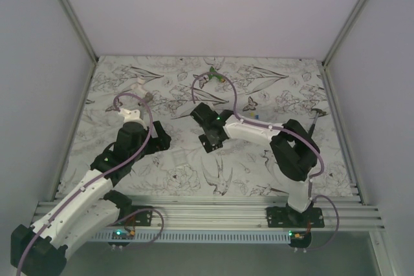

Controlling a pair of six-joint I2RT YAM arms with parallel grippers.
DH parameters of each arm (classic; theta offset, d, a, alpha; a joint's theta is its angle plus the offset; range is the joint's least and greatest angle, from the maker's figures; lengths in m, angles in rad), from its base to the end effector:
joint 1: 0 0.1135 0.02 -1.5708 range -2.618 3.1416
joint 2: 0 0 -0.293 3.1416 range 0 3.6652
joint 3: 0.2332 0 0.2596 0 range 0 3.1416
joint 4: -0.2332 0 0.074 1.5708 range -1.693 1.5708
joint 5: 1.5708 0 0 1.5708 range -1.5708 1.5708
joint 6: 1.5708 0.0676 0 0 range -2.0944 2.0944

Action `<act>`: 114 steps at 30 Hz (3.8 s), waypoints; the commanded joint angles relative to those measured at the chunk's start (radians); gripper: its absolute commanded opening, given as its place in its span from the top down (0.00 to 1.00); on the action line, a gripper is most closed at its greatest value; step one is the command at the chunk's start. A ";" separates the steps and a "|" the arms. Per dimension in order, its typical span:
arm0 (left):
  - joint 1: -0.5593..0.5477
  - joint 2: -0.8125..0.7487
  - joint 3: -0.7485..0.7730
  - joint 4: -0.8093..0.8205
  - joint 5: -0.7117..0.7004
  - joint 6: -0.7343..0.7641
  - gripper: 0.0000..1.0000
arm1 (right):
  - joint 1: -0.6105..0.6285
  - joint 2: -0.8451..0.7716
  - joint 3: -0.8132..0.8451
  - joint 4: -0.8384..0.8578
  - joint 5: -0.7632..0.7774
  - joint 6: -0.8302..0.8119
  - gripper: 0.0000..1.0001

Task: Snap on the fuse box
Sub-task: Install the fuse at the fuse box base.

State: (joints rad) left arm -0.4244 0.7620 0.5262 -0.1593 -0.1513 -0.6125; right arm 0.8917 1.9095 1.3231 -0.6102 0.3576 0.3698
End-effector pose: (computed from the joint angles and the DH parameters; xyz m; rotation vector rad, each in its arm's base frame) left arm 0.1843 -0.0721 0.2609 -0.2879 1.9784 -0.5280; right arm 0.2766 0.3050 0.1722 -0.5919 2.5655 -0.0903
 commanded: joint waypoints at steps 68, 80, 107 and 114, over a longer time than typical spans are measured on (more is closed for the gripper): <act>0.007 -0.025 0.020 -0.027 0.023 -0.008 0.00 | -0.085 -0.025 0.019 0.020 -0.220 -0.032 0.81; 0.007 -0.023 0.021 -0.026 0.025 -0.009 0.00 | -0.085 0.061 0.039 -0.139 -0.233 -0.047 1.00; 0.007 -0.026 0.020 -0.028 0.022 -0.005 0.00 | -0.084 0.201 -0.093 -0.203 -0.259 -0.081 1.00; 0.007 -0.027 0.020 -0.028 0.025 -0.008 0.00 | -0.083 0.095 -0.296 -0.132 -0.286 -0.026 1.00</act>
State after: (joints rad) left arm -0.4236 0.7395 0.5262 -0.1654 -0.1284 -0.6167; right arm 0.8146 1.8595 1.2606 -0.7784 0.1215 0.2989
